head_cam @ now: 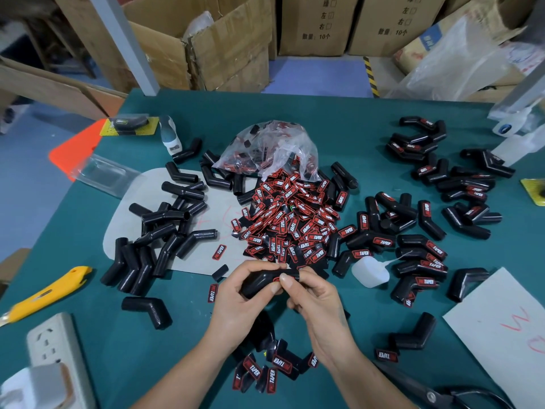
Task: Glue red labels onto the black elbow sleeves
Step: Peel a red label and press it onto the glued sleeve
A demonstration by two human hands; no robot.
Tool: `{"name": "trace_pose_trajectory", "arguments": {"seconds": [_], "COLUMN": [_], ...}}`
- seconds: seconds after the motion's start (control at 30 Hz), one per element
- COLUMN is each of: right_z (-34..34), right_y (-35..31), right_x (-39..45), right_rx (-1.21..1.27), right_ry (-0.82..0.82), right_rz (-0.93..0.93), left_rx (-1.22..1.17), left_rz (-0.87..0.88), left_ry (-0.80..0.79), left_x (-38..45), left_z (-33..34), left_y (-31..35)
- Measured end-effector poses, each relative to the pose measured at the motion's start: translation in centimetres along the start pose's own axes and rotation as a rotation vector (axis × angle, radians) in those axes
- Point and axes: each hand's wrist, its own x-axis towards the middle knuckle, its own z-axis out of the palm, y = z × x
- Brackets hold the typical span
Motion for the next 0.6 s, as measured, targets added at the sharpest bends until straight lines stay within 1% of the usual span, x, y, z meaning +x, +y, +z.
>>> {"name": "trace_pose_trajectory", "arguments": {"seconds": [0.37, 0.47, 0.6], "right_z": [-0.2, -0.2, -0.1], "right_y": [0.0, 0.1, 0.2], "right_x": [0.0, 0.1, 0.1], "right_rx": [-0.040, -0.045, -0.053], "right_ry": [-0.038, -0.030, -0.031], "right_rz": [-0.039, -0.036, -0.039], "left_rx": [-0.016, 0.004, 0.086], "left_rz": [0.046, 0.113, 0.260], "left_ry": [-0.051, -0.054, 0.003], "left_x": [0.2, 0.1, 0.0], "left_z": [-0.1, -0.2, -0.1], "left_y": [0.2, -0.2, -0.9]}}
